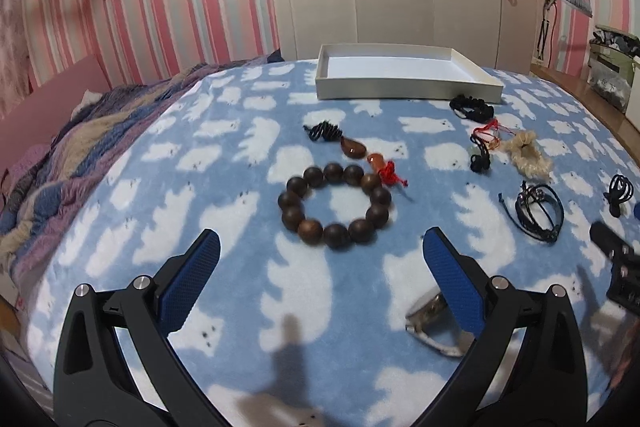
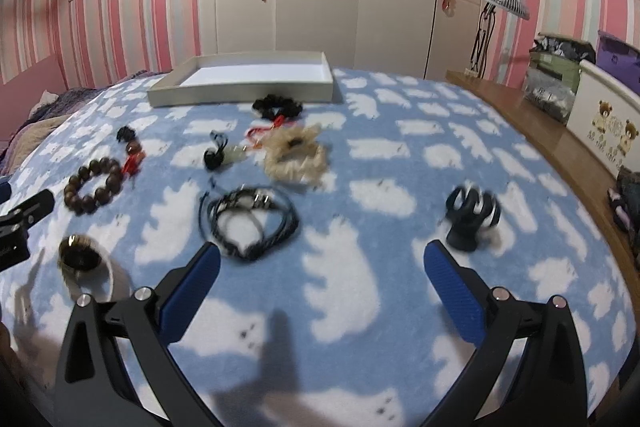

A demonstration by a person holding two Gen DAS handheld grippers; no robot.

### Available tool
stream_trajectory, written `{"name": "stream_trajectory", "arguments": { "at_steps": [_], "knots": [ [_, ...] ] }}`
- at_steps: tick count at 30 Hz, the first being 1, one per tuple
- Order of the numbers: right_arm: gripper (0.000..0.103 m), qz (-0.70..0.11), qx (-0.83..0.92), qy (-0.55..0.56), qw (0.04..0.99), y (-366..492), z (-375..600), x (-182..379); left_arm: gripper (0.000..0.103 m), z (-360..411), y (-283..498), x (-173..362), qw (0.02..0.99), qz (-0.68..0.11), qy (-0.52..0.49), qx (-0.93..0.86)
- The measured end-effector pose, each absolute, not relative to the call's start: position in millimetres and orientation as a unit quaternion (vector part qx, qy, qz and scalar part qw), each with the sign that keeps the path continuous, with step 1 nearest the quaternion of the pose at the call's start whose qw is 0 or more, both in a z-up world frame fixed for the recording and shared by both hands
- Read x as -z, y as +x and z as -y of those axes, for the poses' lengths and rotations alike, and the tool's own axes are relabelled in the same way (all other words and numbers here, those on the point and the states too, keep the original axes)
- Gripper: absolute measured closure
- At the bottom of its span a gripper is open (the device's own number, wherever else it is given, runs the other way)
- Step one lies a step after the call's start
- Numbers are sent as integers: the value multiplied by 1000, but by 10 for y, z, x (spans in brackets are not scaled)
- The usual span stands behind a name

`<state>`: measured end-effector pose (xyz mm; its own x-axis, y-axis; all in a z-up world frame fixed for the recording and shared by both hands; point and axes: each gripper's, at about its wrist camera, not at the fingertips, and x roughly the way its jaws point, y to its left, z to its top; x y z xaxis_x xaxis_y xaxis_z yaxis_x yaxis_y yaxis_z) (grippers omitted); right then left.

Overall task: Organize jewelry
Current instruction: 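Move left tool to the black cord pendant while right tool approaches the black beaded bracelet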

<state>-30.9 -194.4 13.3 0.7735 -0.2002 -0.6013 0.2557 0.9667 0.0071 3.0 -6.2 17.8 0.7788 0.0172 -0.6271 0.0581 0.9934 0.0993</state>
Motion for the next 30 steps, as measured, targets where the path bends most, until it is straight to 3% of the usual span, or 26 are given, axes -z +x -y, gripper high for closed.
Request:
{"name": "stream_trajectory", "arguments": {
  "at_steps": [12, 30],
  "knots": [
    [1, -349, 122, 96, 924, 372, 2389, -385, 3, -76, 761, -445, 929, -366, 39, 43],
    [2, -403, 121, -15, 907, 1432, 2356, -750, 3, -156, 1780, -644, 903, -422, 41, 70]
  ]
}}
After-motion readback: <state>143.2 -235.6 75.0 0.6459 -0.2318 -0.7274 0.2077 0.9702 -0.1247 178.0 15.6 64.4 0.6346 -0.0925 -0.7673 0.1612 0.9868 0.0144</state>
